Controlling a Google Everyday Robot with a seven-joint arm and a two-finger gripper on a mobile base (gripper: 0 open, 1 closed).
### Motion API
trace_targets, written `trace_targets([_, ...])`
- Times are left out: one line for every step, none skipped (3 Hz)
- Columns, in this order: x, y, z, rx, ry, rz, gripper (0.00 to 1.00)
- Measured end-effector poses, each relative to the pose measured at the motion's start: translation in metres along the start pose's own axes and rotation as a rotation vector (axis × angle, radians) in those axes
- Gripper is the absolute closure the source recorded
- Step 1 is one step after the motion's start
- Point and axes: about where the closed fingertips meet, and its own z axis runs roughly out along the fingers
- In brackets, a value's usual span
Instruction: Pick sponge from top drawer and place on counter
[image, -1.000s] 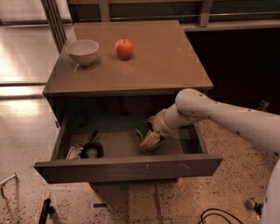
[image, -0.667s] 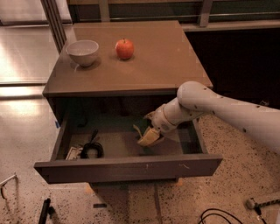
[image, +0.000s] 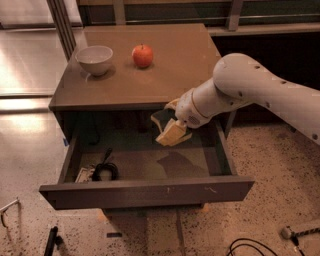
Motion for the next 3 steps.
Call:
trace_targets([0.0,0.0,0.0,0.0,0.0,0.0,1.0])
trace_targets([-0.043,-0.023,-0.035,0.033,-0.005,-0.016,1.0])
trace_targets([-0.042,-0.027,-0.035,0.037,-0.006,-0.008,1.0])
